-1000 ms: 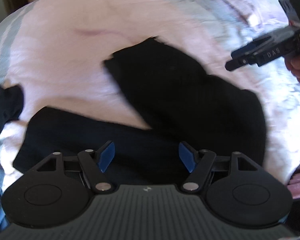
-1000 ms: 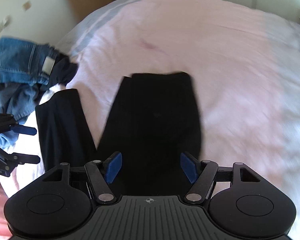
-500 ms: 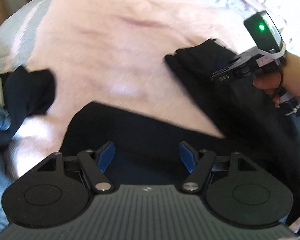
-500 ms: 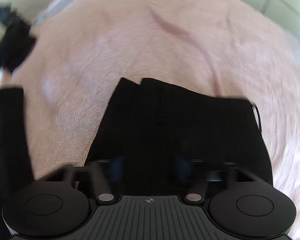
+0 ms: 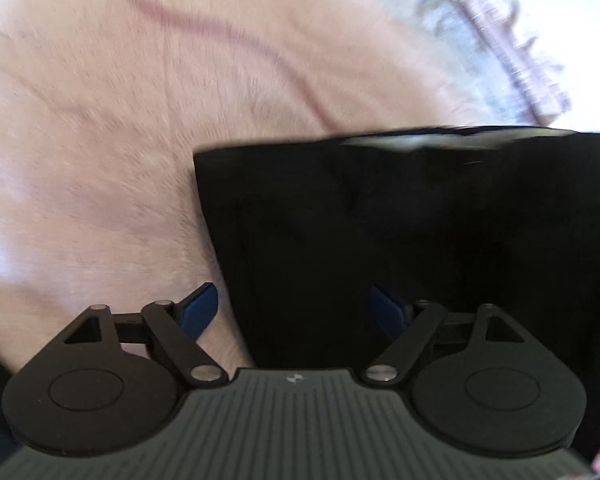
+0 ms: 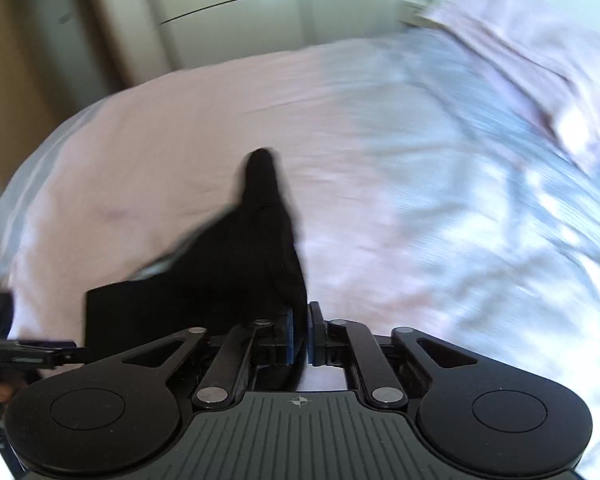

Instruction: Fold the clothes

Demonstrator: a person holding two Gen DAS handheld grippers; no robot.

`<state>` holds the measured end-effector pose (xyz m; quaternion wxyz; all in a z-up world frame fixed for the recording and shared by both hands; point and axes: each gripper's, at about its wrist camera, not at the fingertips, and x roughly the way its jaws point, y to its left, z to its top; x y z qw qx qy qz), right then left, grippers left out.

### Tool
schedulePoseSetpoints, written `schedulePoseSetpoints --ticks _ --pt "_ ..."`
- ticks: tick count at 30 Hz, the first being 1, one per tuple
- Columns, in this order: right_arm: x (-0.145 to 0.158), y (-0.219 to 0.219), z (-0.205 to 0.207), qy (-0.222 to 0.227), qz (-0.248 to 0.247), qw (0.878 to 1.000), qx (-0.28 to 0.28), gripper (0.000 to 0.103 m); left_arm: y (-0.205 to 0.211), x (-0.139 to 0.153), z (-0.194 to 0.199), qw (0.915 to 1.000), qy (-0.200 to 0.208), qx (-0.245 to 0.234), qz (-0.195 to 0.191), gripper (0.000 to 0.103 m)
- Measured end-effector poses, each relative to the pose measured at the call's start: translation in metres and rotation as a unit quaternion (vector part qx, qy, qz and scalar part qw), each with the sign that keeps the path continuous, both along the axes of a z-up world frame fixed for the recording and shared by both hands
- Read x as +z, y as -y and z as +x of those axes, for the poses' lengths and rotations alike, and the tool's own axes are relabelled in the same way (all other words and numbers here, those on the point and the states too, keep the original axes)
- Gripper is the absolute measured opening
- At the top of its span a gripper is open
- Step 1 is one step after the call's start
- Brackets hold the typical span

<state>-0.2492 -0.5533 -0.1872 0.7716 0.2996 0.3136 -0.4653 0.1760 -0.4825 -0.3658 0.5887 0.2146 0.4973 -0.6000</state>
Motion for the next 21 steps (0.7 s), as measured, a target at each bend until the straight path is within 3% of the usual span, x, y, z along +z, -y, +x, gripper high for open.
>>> schedulePoseSetpoints --ticks 1,3,4,5,7,9,12,14,15,16,21 --pt "0.001 -0.001 -0.020 0.008 0.003 1.000 -0.015 0.000 0.005 -0.003 -0.006 1.0000 0.004 -0.002 -0.001 0.066" --pt "0.000 -0.003 -0.047 0.012 0.012 0.999 -0.044 0.000 0.008 0.001 -0.012 0.9998 0.019 -0.002 -0.004 0.041" --pt "-0.001 -0.003 -0.060 0.016 0.015 0.998 -0.053 0.000 0.008 0.007 -0.013 0.9997 0.025 -0.002 -0.008 0.020" --pt "-0.003 -0.003 -0.073 0.019 0.018 0.998 -0.062 0.000 0.008 0.013 -0.013 0.9995 0.031 -0.002 -0.011 0.007" --pt "-0.008 -0.001 -0.094 0.042 0.042 0.995 -0.081 0.000 0.009 0.026 -0.013 0.9990 0.041 -0.006 -0.019 0.006" --pt "-0.016 0.008 -0.099 0.072 0.077 0.993 -0.057 0.000 0.009 0.040 -0.014 0.9979 0.052 -0.025 -0.030 0.005" --pt "-0.033 0.016 -0.083 0.090 0.083 0.992 -0.002 0.000 0.009 0.048 -0.020 0.9956 0.074 -0.049 -0.030 0.005" --pt "-0.056 0.025 -0.071 0.101 0.098 0.990 0.009 0.021 0.009 0.048 -0.022 0.9949 0.081 -0.053 -0.031 0.005" --pt "-0.070 0.032 -0.069 0.113 0.108 0.988 0.008 0.062 0.010 0.046 -0.022 0.9949 0.082 -0.051 -0.031 0.005" --pt "-0.084 0.038 -0.068 0.125 0.117 0.985 0.006 0.085 0.012 0.045 -0.021 0.9951 0.082 -0.046 -0.030 0.005" --pt "-0.147 0.084 -0.063 0.192 0.183 0.964 0.001 0.084 0.015 0.053 -0.025 0.9941 0.089 -0.048 -0.040 0.004"
